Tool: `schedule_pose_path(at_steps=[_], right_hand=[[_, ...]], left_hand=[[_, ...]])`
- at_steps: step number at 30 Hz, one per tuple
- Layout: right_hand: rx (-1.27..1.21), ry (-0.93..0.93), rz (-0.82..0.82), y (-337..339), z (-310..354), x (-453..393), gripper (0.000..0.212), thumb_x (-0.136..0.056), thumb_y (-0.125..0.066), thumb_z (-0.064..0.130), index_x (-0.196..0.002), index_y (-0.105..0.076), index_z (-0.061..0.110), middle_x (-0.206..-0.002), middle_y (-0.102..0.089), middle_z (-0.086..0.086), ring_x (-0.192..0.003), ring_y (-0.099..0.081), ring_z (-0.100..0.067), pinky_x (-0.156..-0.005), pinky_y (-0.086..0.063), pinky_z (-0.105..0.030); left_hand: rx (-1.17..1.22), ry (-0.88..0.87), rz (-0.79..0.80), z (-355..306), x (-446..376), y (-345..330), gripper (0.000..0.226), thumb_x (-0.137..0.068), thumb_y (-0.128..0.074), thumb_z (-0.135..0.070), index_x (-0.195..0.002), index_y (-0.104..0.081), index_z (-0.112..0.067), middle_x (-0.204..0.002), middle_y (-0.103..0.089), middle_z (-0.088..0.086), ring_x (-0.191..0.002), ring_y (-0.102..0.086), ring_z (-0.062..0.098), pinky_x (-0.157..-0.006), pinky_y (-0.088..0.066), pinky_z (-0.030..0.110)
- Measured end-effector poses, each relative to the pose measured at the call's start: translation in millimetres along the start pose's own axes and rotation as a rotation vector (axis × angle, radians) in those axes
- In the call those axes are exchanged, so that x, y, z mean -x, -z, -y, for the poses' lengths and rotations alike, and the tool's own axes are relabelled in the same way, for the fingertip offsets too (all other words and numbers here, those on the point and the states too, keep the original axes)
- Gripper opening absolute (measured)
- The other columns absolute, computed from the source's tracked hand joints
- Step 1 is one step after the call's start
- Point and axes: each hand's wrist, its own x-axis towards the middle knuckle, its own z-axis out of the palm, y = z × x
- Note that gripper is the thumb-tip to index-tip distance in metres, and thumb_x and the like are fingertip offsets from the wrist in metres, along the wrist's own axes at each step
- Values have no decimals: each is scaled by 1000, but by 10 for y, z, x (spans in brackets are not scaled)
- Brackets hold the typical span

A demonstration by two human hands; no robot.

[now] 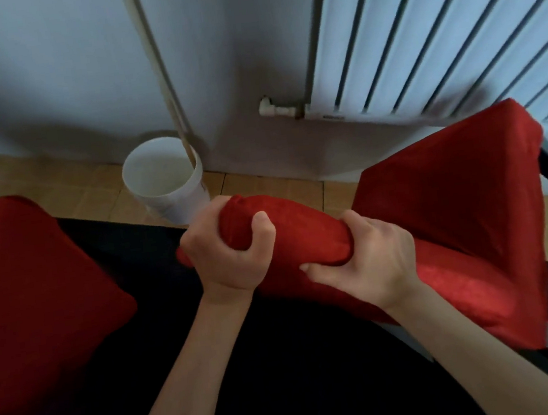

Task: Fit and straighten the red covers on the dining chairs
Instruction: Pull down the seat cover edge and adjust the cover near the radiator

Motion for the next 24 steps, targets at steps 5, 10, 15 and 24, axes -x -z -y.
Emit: schedule_pose_path(at_steps=[5, 10, 15, 24], right_hand=[[-68, -1, -71, 477, -256, 203, 74, -54, -50, 79, -72, -65, 9, -58, -63, 4, -47, -60, -17, -45, -42, -23], [-106, -13, -121, 860, -538, 443, 72, -52, -52, 78, -71, -62, 9, -58, -63, 3, -49, -61, -18, -46, -41, -25], [-149, -46, -165, 1218, -841, 654, 70, -51, -51, 78, -71, -61, 11, -58, -60, 7, -49, -57, -15, -48, -34, -21], [-273, -108, -385, 1756, -1304, 884, 73, -57, -54, 77, -69, -58, 6, -54, -52, 8, -45, -50, -11, -43, -38, -26]], left_hand=[[-40, -80, 30, -629, 98, -104, 33, -77, -53, -36, -69, -62, -4, -61, -60, 2, -56, -56, 20, -57, -49, 31], [-58, -118, 61, -1171, 267, -224, 36, -76, -54, -37, -66, -61, -4, -60, -58, 4, -55, -55, 23, -57, -49, 35], [-67, -195, 110, -1685, 412, -392, 38, -77, -53, -38, -69, -61, -2, -61, -58, 4, -56, -56, 24, -57, -49, 36], [-128, -359, 192, -2552, 469, -809, 41, -77, -50, -45, -74, -63, -6, -68, -54, -6, -66, -51, 13, -69, -30, 15]])
